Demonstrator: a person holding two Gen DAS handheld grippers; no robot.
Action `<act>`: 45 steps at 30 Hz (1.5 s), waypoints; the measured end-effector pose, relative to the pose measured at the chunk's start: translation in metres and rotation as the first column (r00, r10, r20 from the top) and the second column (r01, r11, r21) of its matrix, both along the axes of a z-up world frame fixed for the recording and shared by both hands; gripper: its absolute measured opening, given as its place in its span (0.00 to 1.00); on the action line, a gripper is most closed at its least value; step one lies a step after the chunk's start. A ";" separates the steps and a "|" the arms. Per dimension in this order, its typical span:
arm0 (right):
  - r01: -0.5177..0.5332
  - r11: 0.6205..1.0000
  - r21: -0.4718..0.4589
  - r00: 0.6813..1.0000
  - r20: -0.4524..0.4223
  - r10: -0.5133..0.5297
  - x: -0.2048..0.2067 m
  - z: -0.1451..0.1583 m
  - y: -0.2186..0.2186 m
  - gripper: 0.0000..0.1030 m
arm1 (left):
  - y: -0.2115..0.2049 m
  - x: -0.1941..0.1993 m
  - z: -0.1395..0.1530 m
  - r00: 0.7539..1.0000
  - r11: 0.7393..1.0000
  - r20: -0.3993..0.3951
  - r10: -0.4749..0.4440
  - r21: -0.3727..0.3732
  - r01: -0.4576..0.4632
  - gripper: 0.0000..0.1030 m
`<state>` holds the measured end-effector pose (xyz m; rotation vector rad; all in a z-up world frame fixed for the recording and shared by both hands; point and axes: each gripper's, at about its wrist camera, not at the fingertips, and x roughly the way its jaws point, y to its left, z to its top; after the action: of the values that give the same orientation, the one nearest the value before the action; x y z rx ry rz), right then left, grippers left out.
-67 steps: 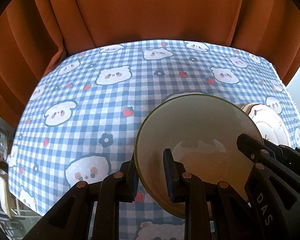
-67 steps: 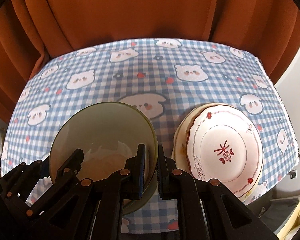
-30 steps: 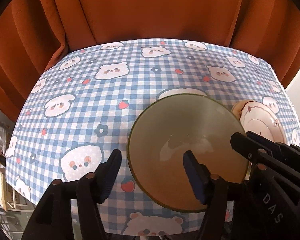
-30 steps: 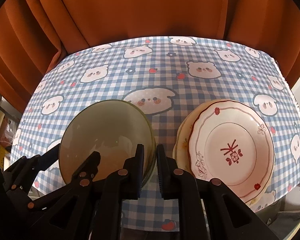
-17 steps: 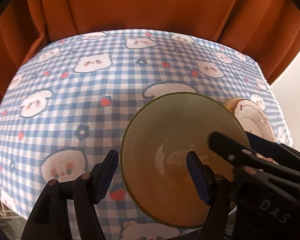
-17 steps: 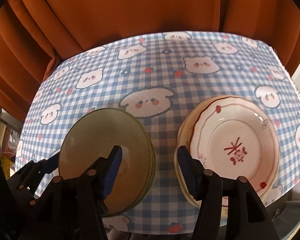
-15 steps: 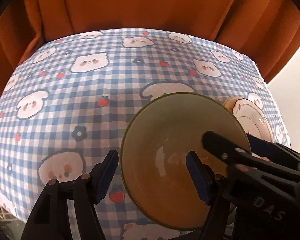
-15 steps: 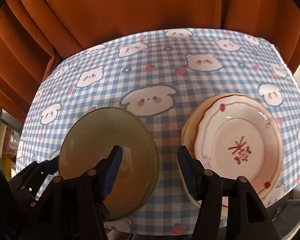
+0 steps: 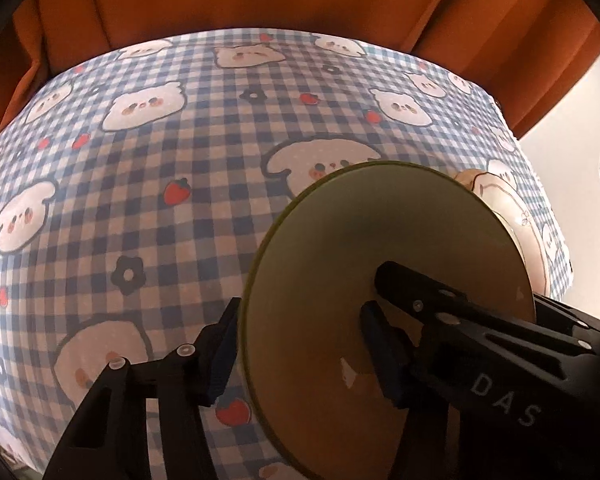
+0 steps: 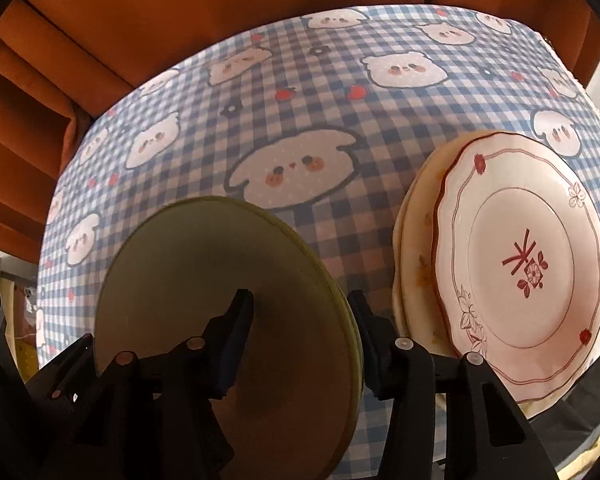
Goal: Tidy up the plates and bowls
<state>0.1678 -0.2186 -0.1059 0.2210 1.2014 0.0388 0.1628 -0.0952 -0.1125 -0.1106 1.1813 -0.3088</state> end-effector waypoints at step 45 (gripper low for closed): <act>-0.018 1.000 0.012 0.992 0.123 0.016 -0.018 0.080 -0.098 0.49 | -0.108 -0.014 0.076 0.985 0.998 0.159 0.061 -0.006 -0.060 0.53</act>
<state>0.1494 -0.3163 -0.0256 0.2171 1.0805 0.0748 0.1485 -0.2037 -0.0361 -0.1209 1.0176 -0.2602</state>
